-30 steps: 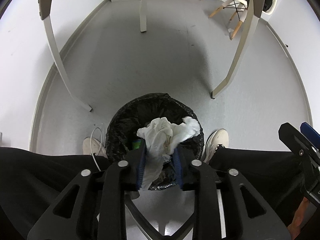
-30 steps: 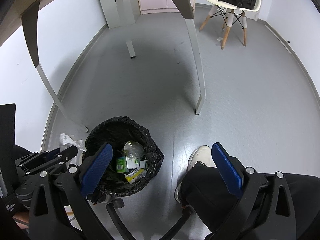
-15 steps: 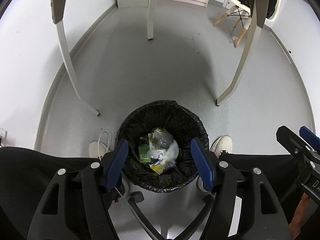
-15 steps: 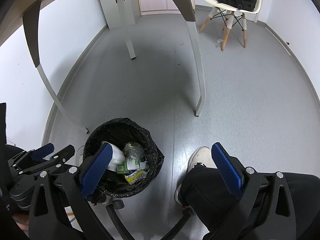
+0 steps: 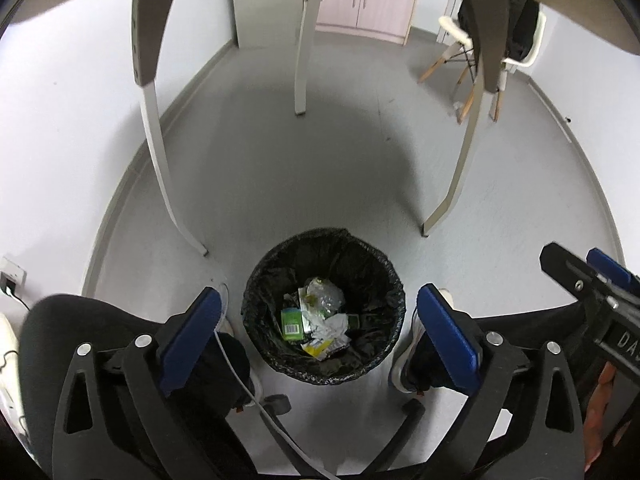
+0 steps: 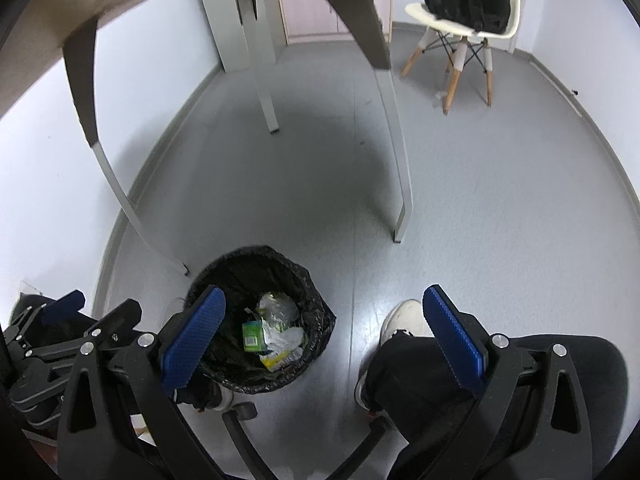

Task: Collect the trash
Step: 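Raise both tools from the bin back toward the table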

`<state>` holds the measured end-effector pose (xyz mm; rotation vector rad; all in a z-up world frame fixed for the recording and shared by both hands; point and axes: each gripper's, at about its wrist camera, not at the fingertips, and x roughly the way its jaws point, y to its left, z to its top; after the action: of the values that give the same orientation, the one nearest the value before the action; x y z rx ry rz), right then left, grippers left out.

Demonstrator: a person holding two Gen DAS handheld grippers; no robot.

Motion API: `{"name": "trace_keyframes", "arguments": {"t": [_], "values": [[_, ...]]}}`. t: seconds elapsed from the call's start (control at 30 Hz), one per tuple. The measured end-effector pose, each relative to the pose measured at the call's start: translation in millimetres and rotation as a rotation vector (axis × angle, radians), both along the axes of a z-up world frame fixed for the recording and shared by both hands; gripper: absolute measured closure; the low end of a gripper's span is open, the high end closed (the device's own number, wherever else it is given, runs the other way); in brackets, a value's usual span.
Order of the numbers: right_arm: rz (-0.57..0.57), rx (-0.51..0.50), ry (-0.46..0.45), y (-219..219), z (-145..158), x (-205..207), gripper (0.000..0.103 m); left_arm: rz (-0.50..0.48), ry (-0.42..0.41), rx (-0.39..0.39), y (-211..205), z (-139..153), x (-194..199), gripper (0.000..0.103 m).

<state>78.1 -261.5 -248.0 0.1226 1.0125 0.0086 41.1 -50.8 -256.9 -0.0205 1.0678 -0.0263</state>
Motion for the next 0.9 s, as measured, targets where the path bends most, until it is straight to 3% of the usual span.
{"name": "trace_keyframes", "arguments": {"t": [0.47,0.9], "values": [[0.002,-0.049,-0.109,3,64,-39,0.008,-0.016,-0.115,0.031,3,68,-39,0.006],[0.015,-0.045,-0.198,7,123,-71,0.008,-0.009,-0.196,-0.039,12,129,-71,0.006]]}}
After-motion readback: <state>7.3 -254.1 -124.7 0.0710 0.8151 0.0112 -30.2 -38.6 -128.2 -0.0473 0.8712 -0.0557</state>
